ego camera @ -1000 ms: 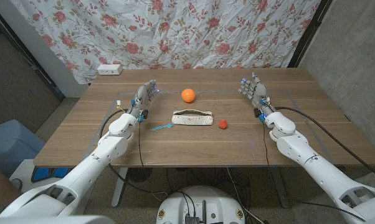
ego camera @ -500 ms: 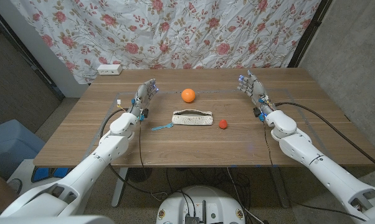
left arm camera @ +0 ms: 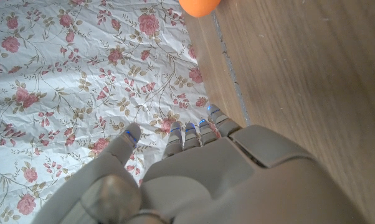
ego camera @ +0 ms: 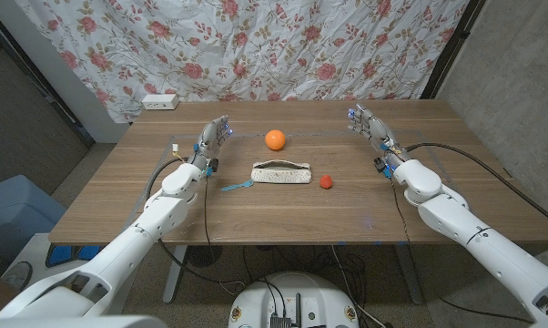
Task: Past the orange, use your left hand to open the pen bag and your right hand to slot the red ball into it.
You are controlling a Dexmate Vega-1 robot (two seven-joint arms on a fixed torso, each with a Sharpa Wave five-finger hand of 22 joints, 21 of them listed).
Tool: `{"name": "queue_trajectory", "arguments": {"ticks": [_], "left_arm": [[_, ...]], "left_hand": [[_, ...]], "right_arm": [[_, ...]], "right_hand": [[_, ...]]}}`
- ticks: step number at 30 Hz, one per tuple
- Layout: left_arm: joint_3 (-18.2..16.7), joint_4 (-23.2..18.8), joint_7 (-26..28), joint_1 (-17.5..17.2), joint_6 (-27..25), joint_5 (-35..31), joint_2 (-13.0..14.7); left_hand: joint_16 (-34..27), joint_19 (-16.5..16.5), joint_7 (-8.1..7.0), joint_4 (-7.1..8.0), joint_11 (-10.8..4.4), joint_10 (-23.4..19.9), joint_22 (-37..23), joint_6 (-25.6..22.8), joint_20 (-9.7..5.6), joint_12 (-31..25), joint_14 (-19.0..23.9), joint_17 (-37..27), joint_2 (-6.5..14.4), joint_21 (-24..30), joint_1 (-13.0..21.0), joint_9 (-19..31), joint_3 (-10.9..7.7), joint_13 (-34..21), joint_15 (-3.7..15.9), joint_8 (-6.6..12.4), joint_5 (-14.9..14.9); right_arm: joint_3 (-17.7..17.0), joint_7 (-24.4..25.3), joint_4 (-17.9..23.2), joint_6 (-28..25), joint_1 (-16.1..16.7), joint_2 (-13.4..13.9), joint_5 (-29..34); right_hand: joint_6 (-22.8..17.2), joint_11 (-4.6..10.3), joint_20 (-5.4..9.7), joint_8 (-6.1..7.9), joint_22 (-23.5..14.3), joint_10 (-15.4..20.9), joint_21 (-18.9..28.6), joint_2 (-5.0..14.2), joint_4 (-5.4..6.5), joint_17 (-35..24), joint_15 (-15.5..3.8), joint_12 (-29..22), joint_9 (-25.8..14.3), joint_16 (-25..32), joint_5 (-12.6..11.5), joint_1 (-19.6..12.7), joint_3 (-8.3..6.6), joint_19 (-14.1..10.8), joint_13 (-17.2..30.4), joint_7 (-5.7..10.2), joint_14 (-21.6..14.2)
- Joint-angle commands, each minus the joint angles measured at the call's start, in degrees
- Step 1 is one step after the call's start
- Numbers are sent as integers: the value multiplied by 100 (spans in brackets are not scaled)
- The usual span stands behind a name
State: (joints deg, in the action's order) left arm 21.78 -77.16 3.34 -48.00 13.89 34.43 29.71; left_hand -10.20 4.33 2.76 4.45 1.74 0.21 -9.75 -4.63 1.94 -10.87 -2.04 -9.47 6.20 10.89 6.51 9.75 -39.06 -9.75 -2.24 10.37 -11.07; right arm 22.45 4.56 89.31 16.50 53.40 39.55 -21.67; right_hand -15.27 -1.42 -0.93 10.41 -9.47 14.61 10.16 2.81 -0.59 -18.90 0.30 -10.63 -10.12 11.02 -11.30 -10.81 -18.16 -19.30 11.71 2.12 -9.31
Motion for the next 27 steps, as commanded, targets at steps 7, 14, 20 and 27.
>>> {"name": "queue_trajectory", "arguments": {"ticks": [7, 14, 20, 27], "left_arm": [[-5, -439, 287, -207, -127, -130, 107], [-39, -549, 318, -273, -114, -181, 192], [-92, -666, 168, -332, -231, -107, 379], [-154, -618, 104, -376, -144, 11, 346]], "left_hand": [[-12, 62, -18, -76, -17, -55, -9, -90, -1, -32, 78, -6, 244, 45, -12, 21, -36, -13, 31, 33, -21], [-5, 58, -37, -103, -32, -76, -9, -107, -27, -32, 82, -6, 254, 38, -12, 21, -51, -13, 53, 32, -21], [-3, 46, -63, -136, -53, -129, -8, -149, -49, -41, 100, -6, 278, 28, -8, 22, -75, -14, 69, 39, -21], [2, -24, -66, -172, -55, -208, -8, -226, -60, -54, 110, -8, 296, -1, -10, 21, -104, -14, 99, 51, -20]], "right_arm": [[-137, 312, 671, -80, 358, 641, 1036], [-113, 334, 865, -118, 405, 855, 1520], [-90, 394, 934, -123, 427, 896, 1809], [-79, 349, 1215, -348, 470, 1140, 2240]], "right_hand": [[-7, 20, 28, 35, -7, -82, -3, -9, -133, 40, 5, 5, -17, -18, -35, -156, -32, 73, -10, 92, 49], [159, 126, 22, -9, -6, -298, 8, -30, -258, 112, 14, 37, -17, -15, -5, -227, -41, 131, -28, 126, 116], [282, 143, 11, -36, -6, -383, 3, -28, -307, 142, 14, 40, -17, -15, 9, -247, -42, 187, -34, 172, 171], [514, 171, 15, -64, -6, -558, 7, -23, -392, 192, 11, 52, -19, -10, 28, -289, -49, 243, -41, 215, 241]]}}
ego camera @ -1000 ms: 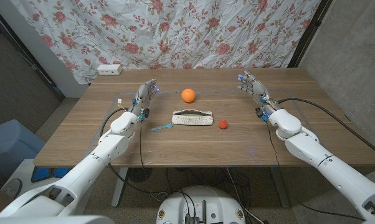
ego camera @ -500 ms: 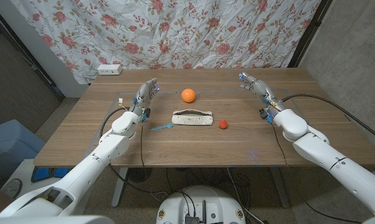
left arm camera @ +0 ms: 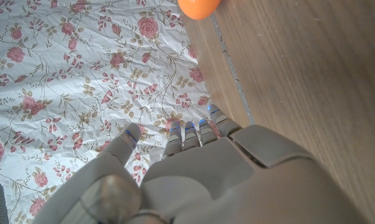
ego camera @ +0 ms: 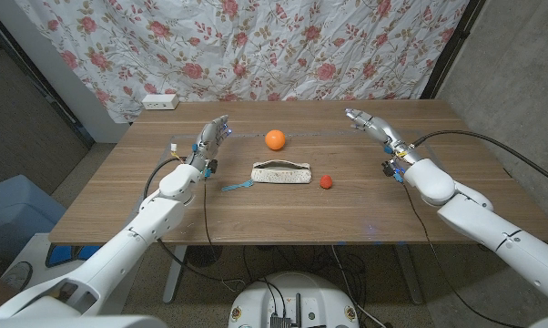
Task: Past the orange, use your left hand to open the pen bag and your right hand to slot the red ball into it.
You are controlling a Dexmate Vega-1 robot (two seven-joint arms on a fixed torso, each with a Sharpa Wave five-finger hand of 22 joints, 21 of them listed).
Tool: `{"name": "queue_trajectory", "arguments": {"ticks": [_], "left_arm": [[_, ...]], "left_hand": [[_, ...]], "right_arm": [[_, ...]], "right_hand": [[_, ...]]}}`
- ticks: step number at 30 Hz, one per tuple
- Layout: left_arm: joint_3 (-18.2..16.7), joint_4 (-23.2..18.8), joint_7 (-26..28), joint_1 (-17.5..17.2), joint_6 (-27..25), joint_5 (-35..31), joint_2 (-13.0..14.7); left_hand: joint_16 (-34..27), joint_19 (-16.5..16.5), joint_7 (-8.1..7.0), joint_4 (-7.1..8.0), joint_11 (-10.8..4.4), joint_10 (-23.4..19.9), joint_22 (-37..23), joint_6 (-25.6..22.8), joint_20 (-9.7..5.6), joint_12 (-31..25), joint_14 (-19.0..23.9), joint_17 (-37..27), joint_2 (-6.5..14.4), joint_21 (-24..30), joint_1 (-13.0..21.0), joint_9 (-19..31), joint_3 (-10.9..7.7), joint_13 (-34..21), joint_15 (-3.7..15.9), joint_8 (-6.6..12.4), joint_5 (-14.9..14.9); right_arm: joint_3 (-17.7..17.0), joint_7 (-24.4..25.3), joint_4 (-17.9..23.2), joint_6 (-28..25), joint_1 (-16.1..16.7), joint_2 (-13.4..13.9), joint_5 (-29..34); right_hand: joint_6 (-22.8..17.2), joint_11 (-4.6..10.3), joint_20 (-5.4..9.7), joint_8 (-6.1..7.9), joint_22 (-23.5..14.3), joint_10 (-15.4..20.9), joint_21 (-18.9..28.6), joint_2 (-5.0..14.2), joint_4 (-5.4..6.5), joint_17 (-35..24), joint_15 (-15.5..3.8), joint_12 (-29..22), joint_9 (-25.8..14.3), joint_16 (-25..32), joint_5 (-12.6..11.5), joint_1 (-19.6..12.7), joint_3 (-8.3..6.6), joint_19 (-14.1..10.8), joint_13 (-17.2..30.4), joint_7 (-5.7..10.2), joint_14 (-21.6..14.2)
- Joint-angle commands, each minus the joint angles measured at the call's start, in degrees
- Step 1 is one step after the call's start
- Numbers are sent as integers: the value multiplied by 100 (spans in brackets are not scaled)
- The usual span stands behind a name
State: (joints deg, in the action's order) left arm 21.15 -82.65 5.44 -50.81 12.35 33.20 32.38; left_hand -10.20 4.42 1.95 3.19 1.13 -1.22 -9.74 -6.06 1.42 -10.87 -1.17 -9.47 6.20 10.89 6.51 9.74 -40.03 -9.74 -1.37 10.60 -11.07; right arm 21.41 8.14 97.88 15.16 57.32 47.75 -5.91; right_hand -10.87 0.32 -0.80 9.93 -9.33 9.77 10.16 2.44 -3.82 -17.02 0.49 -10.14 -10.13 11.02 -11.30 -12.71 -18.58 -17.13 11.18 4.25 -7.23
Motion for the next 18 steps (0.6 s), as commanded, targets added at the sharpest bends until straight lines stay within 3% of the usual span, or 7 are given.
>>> {"name": "queue_trajectory", "arguments": {"ticks": [1, 12, 14, 18], "left_arm": [[-99, -66, -118, -100, 12, 144, 88], [-189, -249, 15, -245, -108, 201, 181], [-189, -251, 51, -258, -93, 182, 171], [-182, -254, 106, -270, -89, 172, 134]], "left_hand": [[2, -36, 15, -48, 8, -65, -9, -85, -5, -53, 23, -8, 296, -1, -11, 22, -8, -15, 14, 27, -20], [4, -42, 10, -64, -27, -58, -9, -98, -25, -36, 28, -12, 290, -2, -29, 21, -20, -16, 41, 17, -15], [4, -42, 9, -66, -22, -60, -9, -99, -26, -35, 29, -13, 288, -1, -33, 21, -21, -16, 47, 15, -15], [7, -45, 0, -70, -28, -58, -9, -101, -31, -30, 26, -14, 288, -2, -41, 21, -25, -16, 51, 11, -13]], "right_arm": [[11, -29, 411, -257, 94, 374, 706], [-24, -359, 739, -510, 135, 881, 1195], [48, -429, 931, -908, 97, 1019, 1597], [95, -609, 1037, -1001, 32, 1158, 1762]], "right_hand": [[78, 6, -1, -8, -21, -101, 0, 10, -81, 11, 11, 5, -18, -14, 31, -103, -7, 55, 12, 0, 54], [122, 28, -17, 30, -21, -293, -8, -45, -196, 66, 50, 8, -23, -35, 52, -163, -4, 167, 8, 34, 204], [185, 29, -35, 23, -21, -341, -8, -53, -244, 85, 50, 3, -25, -34, 58, -205, -17, 203, 8, 65, 240], [301, -5, -68, 27, -22, -473, 4, -81, -363, 128, 85, -1, -31, -36, 76, -321, -51, 237, 8, 76, 335]]}}
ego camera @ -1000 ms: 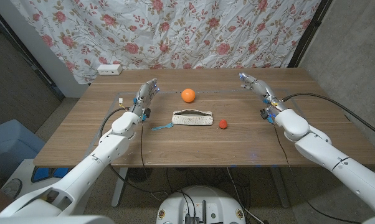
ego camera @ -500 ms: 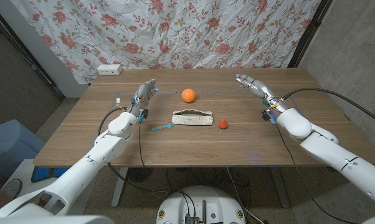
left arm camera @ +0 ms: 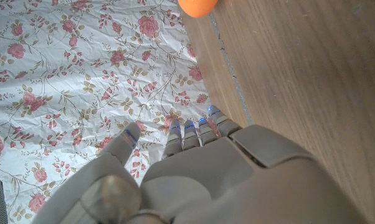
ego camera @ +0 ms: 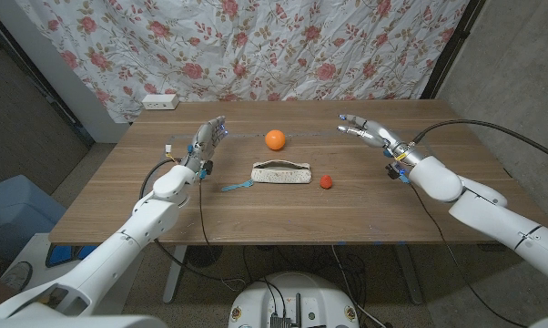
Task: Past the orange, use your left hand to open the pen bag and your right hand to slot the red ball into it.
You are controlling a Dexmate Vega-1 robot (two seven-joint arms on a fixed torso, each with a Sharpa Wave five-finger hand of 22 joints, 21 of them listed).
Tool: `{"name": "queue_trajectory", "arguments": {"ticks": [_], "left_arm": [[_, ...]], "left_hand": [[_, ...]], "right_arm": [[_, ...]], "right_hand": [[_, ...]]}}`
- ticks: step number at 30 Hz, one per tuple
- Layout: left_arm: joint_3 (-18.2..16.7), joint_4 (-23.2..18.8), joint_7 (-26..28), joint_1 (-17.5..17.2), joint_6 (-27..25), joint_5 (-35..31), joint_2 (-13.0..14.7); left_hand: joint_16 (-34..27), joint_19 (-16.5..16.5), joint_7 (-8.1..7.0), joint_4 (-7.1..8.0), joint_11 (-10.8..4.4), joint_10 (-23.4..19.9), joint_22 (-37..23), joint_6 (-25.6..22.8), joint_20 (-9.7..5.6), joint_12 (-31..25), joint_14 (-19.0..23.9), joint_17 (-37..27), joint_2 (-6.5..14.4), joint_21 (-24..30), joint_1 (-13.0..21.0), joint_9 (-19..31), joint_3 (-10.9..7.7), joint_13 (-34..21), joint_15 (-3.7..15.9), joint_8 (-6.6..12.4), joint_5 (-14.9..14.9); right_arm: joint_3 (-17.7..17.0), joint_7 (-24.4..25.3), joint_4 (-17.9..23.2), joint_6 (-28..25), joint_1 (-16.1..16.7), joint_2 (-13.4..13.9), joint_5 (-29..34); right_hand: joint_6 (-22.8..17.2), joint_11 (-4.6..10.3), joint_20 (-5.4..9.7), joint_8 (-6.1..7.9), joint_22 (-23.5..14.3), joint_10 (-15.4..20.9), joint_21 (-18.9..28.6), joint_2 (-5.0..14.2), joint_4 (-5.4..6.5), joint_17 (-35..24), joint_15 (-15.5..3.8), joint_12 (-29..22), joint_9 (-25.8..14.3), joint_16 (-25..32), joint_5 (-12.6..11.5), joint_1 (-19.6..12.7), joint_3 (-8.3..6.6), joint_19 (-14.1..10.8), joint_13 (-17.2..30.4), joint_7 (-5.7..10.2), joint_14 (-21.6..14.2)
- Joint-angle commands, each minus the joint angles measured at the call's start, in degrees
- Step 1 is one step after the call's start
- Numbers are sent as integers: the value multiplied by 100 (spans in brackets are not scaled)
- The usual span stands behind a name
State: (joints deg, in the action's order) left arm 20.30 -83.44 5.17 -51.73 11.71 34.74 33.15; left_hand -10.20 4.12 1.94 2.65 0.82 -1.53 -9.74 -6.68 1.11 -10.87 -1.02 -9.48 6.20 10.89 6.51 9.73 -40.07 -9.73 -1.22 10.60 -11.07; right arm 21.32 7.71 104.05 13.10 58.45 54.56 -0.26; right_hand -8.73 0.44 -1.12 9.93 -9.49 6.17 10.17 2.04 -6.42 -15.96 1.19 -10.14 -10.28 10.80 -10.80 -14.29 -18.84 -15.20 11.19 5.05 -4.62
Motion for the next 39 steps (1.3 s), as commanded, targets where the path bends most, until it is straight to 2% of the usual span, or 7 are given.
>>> {"name": "queue_trajectory", "arguments": {"ticks": [1, 6, 9, 13, 21, 29, 39], "left_arm": [[-98, -170, 142, -180, -21, 22, 45], [-75, -242, 207, -165, -159, -63, 132], [-63, -211, 181, -136, -180, -57, 128], [-44, -147, 169, -86, -166, -76, 101], [-28, -178, 161, 0, -331, -104, 177], [-26, -184, 321, -34, -295, -170, 120], [-54, -158, 529, -94, -122, -250, -8]], "left_hand": [[7, -14, 2, -18, 5, -29, -9, -40, 2, -30, 10, -13, 287, -1, -42, 21, -22, -17, 37, 11, -13], [6, 5, 1, -21, 14, -32, -9, -39, 8, -26, 14, -14, 293, 7, -52, 21, -30, -17, 25, 5, -12], [-6, 54, 4, -22, 14, -59, -9, -59, 12, -31, 47, -16, 303, 25, -61, 22, -40, -17, 29, 8, -12], [-14, 96, 16, -27, 4, -99, -9, -121, 3, -38, 86, -16, 306, 38, -75, 22, -53, -18, 32, 23, -11], [-28, 116, 19, -28, 16, -149, -9, -167, -1, -46, 147, -18, 326, 40, -88, 23, -76, -18, 39, 27, -12], [-27, 138, 7, -28, 14, -176, -9, -185, -3, -46, 168, -19, 334, 44, -99, 23, -92, -18, 40, 24, -13], [-26, 158, 0, -30, 10, -182, -9, -195, 1, -38, 195, -19, 334, 45, -112, 23, -109, -18, 40, 16, -12]], "right_arm": [[109, -591, 440, -812, -87, 496, 1224], [147, -921, 634, -1006, -166, 661, 1321], [198, -1305, 793, -1262, -293, 746, 1292], [279, -1660, 976, -1527, -452, 815, 1338], [400, -2123, 1253, -1825, -677, 925, 1468], [469, -2498, 1494, -2099, -844, 1008, 1539], [716, -2917, 1804, -2482, -1088, 1028, 2028]], "right_hand": [[92, -28, -46, 34, -6, -145, 0, -45, -125, 31, 21, 1, -18, -10, 31, -187, -32, 66, 8, 5, 84], [190, -65, -109, 54, -7, -325, -16, -91, -267, 82, 96, -2, -29, -29, 46, -365, -86, 226, 10, 41, 277], [562, -148, -270, 31, -15, -711, -9, -156, -324, 129, 271, 3, -48, -23, 59, -533, -127, 473, 18, 18, 600], [808, -234, -357, 52, -19, -1092, -3, -210, -356, 150, 474, 18, -62, -21, 55, -704, -172, 664, 24, 68, 885], [867, -346, -458, 120, -19, -1288, 9, -276, -407, 166, 604, -11, -76, -5, 45, -958, -248, 772, 34, 33, 1061], [866, -441, -552, 176, -18, -1457, 0, -325, -426, 178, 714, -20, -93, -5, 17, -1224, -341, 898, 43, 37, 1228], [856, -537, -617, 233, -15, -1584, 0, -344, -435, 186, 800, -38, -127, 19, -64, -1505, -458, 1008, 51, -11, 1314]]}}
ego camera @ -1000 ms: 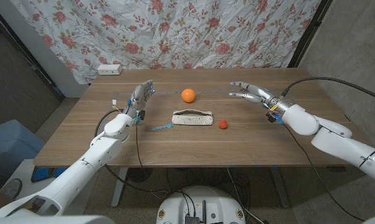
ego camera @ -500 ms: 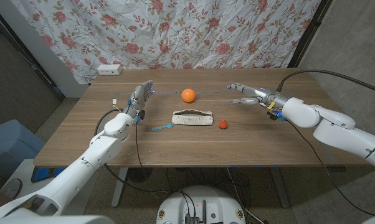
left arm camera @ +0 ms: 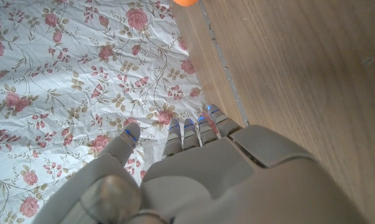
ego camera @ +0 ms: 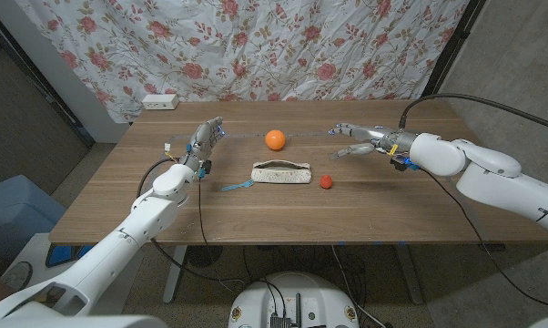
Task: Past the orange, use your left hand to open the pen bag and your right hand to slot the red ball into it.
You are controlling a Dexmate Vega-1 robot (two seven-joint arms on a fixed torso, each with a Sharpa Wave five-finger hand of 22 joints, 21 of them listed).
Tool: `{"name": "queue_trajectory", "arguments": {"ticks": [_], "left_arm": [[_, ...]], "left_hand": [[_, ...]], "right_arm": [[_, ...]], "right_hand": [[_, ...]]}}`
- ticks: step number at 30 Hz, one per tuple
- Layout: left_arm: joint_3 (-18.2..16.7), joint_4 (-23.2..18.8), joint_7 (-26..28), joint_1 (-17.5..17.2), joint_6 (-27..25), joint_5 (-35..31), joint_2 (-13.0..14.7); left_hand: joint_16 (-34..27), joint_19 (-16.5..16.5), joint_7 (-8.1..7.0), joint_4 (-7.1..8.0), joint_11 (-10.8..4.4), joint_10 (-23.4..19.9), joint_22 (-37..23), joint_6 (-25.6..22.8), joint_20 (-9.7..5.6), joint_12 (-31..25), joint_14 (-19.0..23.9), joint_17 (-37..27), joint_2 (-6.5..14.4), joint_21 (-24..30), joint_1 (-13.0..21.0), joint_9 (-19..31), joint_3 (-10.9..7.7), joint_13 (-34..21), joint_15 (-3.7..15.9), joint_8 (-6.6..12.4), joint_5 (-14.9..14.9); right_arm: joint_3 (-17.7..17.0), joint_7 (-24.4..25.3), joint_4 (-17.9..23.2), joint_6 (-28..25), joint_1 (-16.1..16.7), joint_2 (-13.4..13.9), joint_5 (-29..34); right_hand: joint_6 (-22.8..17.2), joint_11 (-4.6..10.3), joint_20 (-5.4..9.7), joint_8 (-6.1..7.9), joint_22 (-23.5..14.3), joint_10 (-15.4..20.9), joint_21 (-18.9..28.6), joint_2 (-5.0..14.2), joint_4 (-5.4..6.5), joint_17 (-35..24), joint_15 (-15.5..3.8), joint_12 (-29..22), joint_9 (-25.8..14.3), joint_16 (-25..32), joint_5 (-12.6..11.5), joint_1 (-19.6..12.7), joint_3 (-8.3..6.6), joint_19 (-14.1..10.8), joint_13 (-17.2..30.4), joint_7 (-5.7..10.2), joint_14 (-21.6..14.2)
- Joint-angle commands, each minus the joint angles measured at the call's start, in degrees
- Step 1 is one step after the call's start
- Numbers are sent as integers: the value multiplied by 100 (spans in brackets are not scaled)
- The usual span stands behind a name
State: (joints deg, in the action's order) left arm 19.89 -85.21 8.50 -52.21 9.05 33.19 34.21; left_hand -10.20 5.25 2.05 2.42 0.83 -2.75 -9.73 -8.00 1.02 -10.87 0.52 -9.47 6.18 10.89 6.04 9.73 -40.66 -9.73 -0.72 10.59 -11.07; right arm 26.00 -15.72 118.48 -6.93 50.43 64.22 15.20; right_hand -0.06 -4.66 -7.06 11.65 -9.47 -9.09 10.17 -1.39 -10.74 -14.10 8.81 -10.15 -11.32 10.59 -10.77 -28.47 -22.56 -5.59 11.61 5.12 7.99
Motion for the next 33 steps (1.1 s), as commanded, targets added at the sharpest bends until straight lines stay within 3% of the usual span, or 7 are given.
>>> {"name": "queue_trajectory", "arguments": {"ticks": [1, 14, 19, 22, 33], "left_arm": [[-7, 11, 222, -43, 122, -108, -117], [13, 73, 197, -33, 154, -63, -203], [18, 67, 234, -48, 148, -70, -221], [29, 103, 198, -35, 205, -86, -231], [41, 98, 284, -24, 190, -136, -261]], "left_hand": [[-25, 48, -13, -7, 9, -62, -9, -62, 11, -37, 42, -21, 336, 46, -67, 24, -52, -19, -10, 15, -12], [-21, 72, -15, -7, 14, -84, -9, -77, 12, -33, 66, -21, 337, 47, -85, 25, -73, -19, -5, 9, -11], [-20, 84, -16, -7, 12, -86, -9, -80, 18, -29, 78, -21, 337, 48, -93, 25, -82, -19, 0, 6, -11], [-19, 87, -16, -7, 10, -88, -9, -82, 18, -27, 82, -22, 336, 47, -97, 25, -86, -19, 4, 5, -10], [-14, 99, -17, -1, 6, -97, -10, -89, 27, -21, 94, -24, 334, 44, -119, 26, -104, -20, -1, -1, -9]], "right_arm": [[286, -605, 393, -518, -311, 60, 581], [618, -1017, 608, -678, -457, -26, 1531], [662, -1211, 661, -695, -477, -54, 1752], [667, -1288, 668, -678, -479, -78, 1832], [794, -1624, 614, -633, -530, -238, 2180]], "right_hand": [[-7, -32, -20, 64, -17, -69, 1, 0, -4, 0, 49, -38, -27, 41, -76, -113, -98, 51, 9, -18, 62], [-207, -47, -50, 225, -13, -114, 35, -64, -13, 10, 78, -75, -96, 97, -144, -477, -238, 35, 20, 164, 41], [-315, -43, -53, 294, -13, -116, 44, -109, -14, 15, 80, -86, -117, 110, -152, -588, -271, 18, 22, 212, 32], [-527, -34, -59, 412, -13, -114, 51, -186, -11, 21, 76, -99, -144, 119, -154, -728, -303, 3, 25, 277, 33], [-654, -26, -65, 494, -15, -128, 57, -293, 0, 27, 80, -104, -167, 132, -141, -836, -307, -12, 26, 335, 22]]}}
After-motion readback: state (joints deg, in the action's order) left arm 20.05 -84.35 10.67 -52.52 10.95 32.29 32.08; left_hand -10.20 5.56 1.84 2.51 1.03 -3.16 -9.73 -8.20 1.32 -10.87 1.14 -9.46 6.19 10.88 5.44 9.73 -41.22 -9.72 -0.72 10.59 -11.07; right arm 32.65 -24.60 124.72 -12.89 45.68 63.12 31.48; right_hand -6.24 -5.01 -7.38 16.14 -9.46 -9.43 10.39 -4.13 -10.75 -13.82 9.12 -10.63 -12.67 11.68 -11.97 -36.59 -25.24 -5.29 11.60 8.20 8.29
